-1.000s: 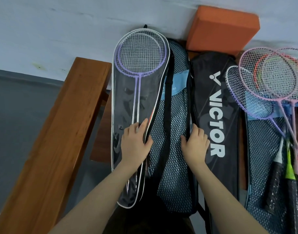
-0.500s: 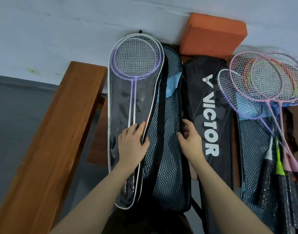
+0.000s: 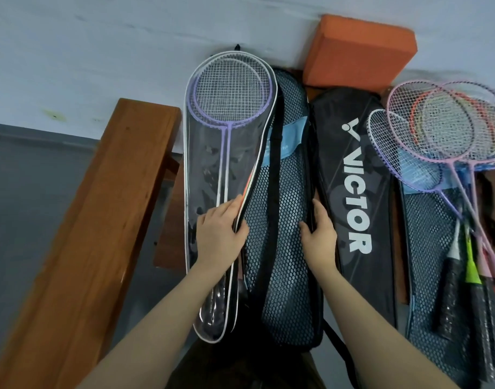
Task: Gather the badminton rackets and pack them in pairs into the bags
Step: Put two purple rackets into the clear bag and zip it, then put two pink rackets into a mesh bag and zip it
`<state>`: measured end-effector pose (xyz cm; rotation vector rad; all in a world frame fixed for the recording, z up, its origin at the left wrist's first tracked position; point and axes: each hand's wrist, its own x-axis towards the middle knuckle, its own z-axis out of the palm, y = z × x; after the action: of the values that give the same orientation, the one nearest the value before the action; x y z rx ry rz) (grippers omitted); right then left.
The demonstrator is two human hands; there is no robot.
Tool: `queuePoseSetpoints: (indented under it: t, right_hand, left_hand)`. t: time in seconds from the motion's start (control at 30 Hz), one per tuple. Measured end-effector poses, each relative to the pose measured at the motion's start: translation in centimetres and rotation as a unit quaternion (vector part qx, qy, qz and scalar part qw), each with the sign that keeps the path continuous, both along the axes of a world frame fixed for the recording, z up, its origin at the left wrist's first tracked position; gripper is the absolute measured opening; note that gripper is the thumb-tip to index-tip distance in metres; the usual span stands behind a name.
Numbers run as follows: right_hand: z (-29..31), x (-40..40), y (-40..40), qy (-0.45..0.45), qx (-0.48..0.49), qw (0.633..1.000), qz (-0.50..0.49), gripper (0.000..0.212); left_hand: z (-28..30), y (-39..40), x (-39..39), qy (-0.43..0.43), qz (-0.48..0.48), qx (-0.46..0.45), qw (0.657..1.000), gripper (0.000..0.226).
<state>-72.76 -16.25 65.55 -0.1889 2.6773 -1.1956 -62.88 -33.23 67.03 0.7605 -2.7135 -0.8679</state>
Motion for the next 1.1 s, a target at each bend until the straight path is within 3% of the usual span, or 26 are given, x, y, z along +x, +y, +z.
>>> queuePoseSetpoints:
  t: [0.1,0.37,0.47,0.57,0.7,0.8,0.93,1.1]
  right_hand:
    - [2.1,-0.2,-0.5,0.024,-0.048,0.998,0.030,0.050]
    - [8.9,-0.7,-1.2,0.206,-0.058,0.972,0.093,0.039]
    - [9.9,-0.5,-0.9,0.220,-0.043,0.970,0.092,0.038]
    - [10.7,-0.5,0.2,0.234,-0.034,0.969,0.076,0.038]
    - [12.2,0.0,1.2,0.272,-0.025,0.957,0.094,0.036]
    - [13.3,0.6,2.0,0.297,-0.029,0.950,0.091,0.035]
    - [14.5,0.4,4.0,0.310,-0.037,0.948,0.061,0.035]
    - [15.5,-0.6,6.7,0.327,-0.058,0.940,0.083,0.033]
  left_hand:
    - [-0.1,-0.3,0.1,0.000,0.001,0.007,1.000,0.052]
    - [-0.6,-1.1,0.7,-0.007,-0.020,0.016,1.000,0.050]
    - [-1.2,-1.1,0.3,0.003,-0.028,0.002,1.000,0.049]
    - [-0.8,-1.7,-0.3,0.005,-0.013,0.045,0.999,0.059]
    - [0.7,-1.7,-0.9,-0.069,-0.038,0.062,0.995,0.070]
    - [2.5,-0.1,-1.9,-0.035,-0.044,0.071,0.996,0.068]
    - [5.0,3.9,-4.2,0.024,-0.060,0.244,0.968,0.062]
    - [6.4,7.7,-5.8,0.049,0.031,0.332,0.942,0.074]
